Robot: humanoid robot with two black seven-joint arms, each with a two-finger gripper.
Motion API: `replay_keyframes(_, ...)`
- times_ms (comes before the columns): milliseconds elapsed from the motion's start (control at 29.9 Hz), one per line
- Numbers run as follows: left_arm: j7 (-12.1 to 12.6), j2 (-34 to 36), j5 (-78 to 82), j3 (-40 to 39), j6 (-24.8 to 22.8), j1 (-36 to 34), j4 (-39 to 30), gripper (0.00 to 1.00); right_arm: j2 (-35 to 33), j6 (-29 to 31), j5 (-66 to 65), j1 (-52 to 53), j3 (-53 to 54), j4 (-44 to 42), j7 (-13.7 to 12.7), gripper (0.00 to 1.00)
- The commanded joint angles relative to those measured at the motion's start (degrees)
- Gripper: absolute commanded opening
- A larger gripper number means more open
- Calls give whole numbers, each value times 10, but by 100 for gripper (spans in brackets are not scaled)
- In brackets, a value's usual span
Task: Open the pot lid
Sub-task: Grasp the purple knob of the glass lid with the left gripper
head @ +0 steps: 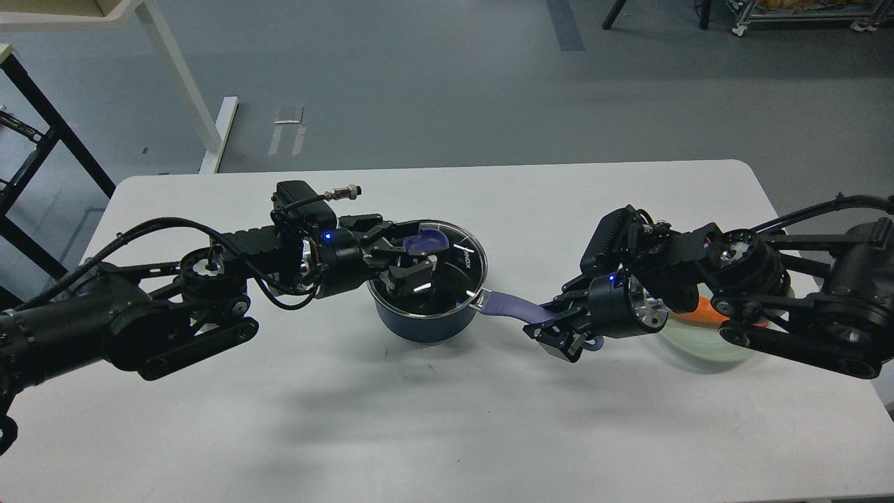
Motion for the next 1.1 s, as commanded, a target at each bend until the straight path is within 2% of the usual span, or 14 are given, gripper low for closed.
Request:
replay_keyframes(0, 0, 1, -2, -1, 0, -4, -2, 82, 0, 0, 0, 0, 1, -1, 0, 23)
replay_keyframes(669, -1, -2, -1, 18, 4, 4, 2, 82, 0, 0, 5, 1, 3, -1, 0, 23)
replay_keyframes(769, -1, -1, -1, 18, 4, 4, 2, 78, 0, 0, 7, 1, 2, 0, 0, 23)
replay_keyframes(1070, -1, 1, -1, 18, 7, -1, 2, 54, 0, 0, 7, 1, 3, 0, 0, 23)
